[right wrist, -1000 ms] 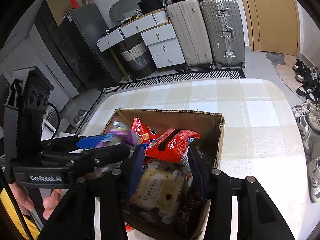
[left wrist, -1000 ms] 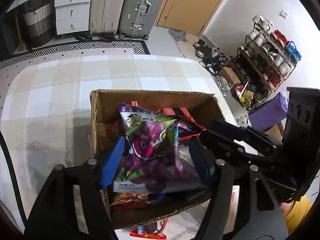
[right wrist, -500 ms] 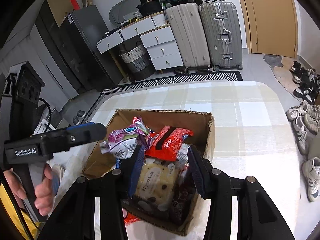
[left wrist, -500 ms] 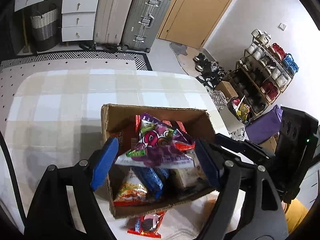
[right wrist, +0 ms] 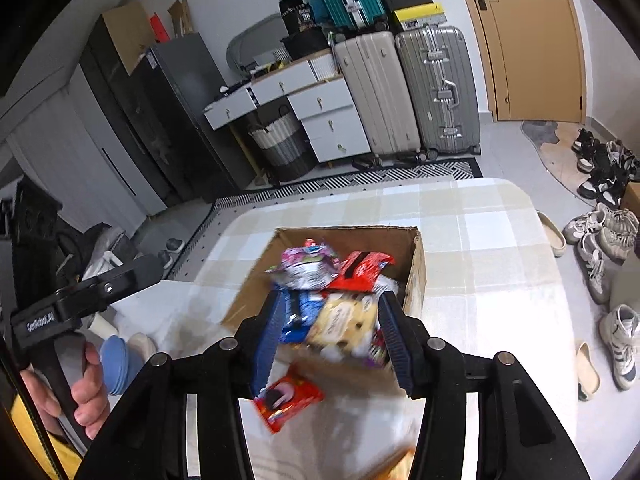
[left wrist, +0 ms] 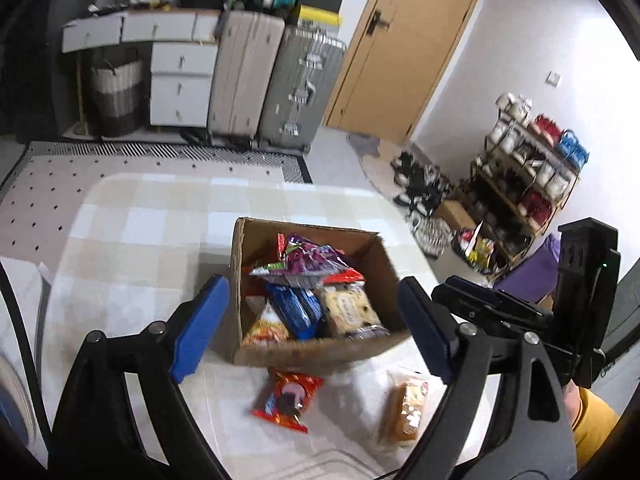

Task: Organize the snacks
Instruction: 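Withdraw both grippers from the box back over the table, then grasp the wrapped bread cake with the right gripper while the left gripper approaches the red Oreo packet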

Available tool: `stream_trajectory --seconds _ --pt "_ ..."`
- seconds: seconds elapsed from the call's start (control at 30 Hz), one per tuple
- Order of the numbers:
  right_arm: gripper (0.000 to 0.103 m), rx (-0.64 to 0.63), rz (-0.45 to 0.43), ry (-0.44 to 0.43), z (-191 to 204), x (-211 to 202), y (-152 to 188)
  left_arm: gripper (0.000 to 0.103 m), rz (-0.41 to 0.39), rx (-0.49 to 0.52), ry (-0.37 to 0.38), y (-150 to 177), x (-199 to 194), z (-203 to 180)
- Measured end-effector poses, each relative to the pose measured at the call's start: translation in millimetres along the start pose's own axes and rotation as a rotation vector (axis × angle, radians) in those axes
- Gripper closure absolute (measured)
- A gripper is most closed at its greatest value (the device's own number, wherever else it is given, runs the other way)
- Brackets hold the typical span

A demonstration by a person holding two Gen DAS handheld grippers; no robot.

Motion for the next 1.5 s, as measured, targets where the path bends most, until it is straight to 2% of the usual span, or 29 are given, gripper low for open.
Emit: stream_trajectory --seconds 0.03,0.07,0.1,0.13,0.3,0.37,0.57,0.67,0.87,1.03,1.17,1.27,1.33,1.5 --pt "0.046 0.001 -0.009 -0.005 4.4 -8.8 4.3 0.015 -0.018 -0.002 0.002 7.5 -12.8 -3.8" --pt "0.036 0.003 -0.021 -0.009 10.1 -20.5 11.5 0.012 -0.030 0.000 0.005 13.4 -22.6 -6.9" --pt "0.031 0.006 -0.033 -0.006 13.1 -29.0 15.6 0.008 -0.056 0.005 0.003 23.2 -38.4 -12.0" --pt "0.024 0.011 -0.052 0.000 17.3 -39.0 21.3 0.001 -0.074 0.009 -0.002 29.2 -48.5 -15.4" --pt "0.013 -0.044 -0.137 0.007 47.3 -91.1 59.4 0.001 -0.206 0.075 -0.057 71.9 -115.7 -42.9" --pt "0.003 -0.058 -0.183 0.019 56.5 -111.0 77.3 0.001 -0.241 0.083 -0.072 86.0 -135.1 -50.8" --pt "0.001 -0.060 -0.269 0.020 68.1 -136.6 124.4 0.001 -0.270 0.091 -0.118 140.7 -169.2 -69.7" --pt "0.001 -0.081 -0.275 0.073 68.0 -131.1 146.9 0.001 -0.266 0.091 -0.138 168.4 -172.3 -71.5" --pt "0.001 -0.095 -0.290 0.126 61.0 -117.3 170.0 0.001 -0.240 0.070 -0.145 199.4 -154.3 -60.0" --pt "0.001 -0.067 -0.277 0.158 41.9 -98.4 176.0 0.001 -0.226 0.082 -0.205 207.7 -115.7 -38.5" --pt "0.001 -0.042 -0.187 0.205 17.1 -64.2 181.7 0.001 -0.156 0.060 -0.198 210.9 -72.4 -17.4" --pt "0.001 0.003 -0.122 0.200 -2.2 -39.3 187.0 0.001 -0.113 0.046 -0.197 205.9 -43.0 -5.8" --pt "0.001 0.030 -0.069 0.189 -15.3 -21.1 188.7 0.001 -0.084 0.050 -0.193 204.6 -26.0 -1.2" --pt "0.001 0.091 0.029 0.230 -44.8 15.6 189.4 0.001 -0.022 0.074 -0.222 192.8 16.7 10.6"
Point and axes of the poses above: each gripper's, at about its wrist camera, not at the fingertips, and x roughly the way its jaws point, z to its left, y to its underside, the point moved 10 cm from there along x, roughly the way its jaws point, and after that the axes turned 12 degrees about z, right-handed, at the moved point
